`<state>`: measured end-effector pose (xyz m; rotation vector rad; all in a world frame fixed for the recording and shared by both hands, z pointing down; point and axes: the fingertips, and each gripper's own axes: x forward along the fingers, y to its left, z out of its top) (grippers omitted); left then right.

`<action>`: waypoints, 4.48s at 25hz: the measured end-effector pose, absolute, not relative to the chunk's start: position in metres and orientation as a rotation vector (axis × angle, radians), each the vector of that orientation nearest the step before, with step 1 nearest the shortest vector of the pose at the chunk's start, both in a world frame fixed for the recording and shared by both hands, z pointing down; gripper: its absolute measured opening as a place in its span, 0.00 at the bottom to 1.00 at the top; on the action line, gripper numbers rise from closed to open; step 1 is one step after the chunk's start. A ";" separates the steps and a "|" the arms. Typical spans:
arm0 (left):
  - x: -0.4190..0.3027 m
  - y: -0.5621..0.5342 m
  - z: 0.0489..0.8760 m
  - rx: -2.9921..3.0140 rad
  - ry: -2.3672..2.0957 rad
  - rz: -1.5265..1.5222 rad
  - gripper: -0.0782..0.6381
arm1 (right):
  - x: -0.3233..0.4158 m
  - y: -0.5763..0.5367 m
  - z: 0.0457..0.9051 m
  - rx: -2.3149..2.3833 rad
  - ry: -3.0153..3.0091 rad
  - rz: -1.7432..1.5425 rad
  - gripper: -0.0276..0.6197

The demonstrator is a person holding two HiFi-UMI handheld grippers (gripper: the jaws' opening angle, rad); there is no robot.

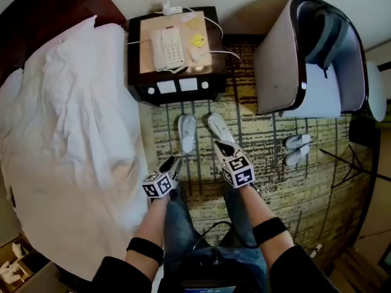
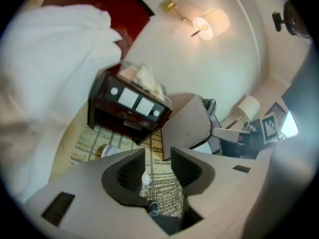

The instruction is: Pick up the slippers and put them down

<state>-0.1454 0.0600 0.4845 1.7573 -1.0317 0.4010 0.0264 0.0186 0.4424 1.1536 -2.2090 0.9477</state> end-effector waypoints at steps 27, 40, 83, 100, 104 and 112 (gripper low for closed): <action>-0.157 0.047 0.149 2.387 -1.136 0.481 0.11 | 0.074 0.058 0.202 1.356 -2.266 0.770 0.05; -0.150 0.046 0.145 2.419 -1.137 0.492 0.11 | 0.081 0.067 0.210 1.346 -2.248 0.789 0.05; -0.148 0.007 0.345 2.403 -0.972 0.677 0.11 | -0.052 0.083 0.501 1.113 -2.025 1.526 0.67; -0.155 0.006 0.774 2.360 -0.896 0.853 0.11 | -0.096 0.084 0.898 1.058 -1.918 1.745 0.66; -0.151 0.009 0.834 2.343 -0.822 0.918 0.11 | -0.111 0.080 0.948 1.020 -1.974 1.789 0.63; -0.161 -0.004 0.925 2.368 -0.746 0.997 0.11 | -0.136 0.079 1.042 1.032 -1.962 1.828 0.66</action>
